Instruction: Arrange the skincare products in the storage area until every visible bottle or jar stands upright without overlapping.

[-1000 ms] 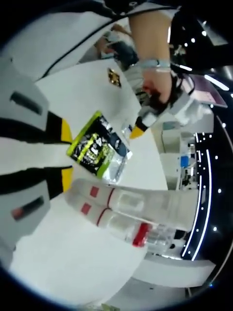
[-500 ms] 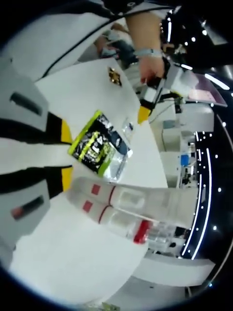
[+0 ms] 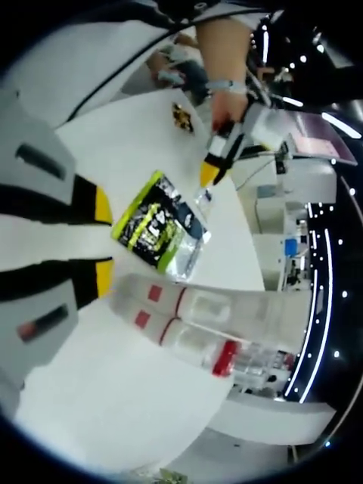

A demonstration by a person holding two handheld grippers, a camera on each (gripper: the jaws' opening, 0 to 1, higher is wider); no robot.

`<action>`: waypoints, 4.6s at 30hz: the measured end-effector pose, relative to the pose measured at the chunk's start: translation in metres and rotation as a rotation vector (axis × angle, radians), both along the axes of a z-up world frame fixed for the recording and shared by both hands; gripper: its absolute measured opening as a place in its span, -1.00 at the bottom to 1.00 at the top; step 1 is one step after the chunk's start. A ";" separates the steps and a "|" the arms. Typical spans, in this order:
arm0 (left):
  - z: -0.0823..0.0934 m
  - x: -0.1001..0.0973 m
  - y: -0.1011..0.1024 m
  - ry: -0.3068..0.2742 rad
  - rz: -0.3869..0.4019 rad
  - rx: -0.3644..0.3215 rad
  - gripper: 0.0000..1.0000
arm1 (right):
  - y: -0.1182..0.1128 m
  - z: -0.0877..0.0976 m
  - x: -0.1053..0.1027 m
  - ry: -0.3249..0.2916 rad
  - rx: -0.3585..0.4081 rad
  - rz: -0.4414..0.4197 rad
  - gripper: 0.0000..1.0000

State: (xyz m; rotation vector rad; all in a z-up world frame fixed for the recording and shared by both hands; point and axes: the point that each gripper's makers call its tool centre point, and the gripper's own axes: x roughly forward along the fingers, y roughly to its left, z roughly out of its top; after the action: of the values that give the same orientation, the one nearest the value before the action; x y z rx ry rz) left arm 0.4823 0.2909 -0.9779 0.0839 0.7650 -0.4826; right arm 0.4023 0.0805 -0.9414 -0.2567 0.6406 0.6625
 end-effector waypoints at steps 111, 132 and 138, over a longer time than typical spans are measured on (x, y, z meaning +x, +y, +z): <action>-0.006 -0.162 0.083 0.082 0.609 -0.012 -0.83 | 0.260 -0.035 -0.044 0.215 0.109 0.739 -0.63; -0.008 -0.161 0.082 0.021 0.579 0.023 -0.95 | 0.256 -0.024 -0.044 0.238 0.166 0.720 -0.82; -0.008 -0.161 0.082 0.011 0.570 0.036 -0.96 | 0.257 -0.024 -0.043 0.322 0.235 0.666 -0.83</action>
State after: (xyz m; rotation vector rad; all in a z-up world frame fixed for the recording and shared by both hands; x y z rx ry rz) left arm 0.3208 0.3729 -0.9856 -0.1026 0.7690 0.0722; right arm 0.3590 0.3371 -0.9653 -0.1403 0.7804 1.4303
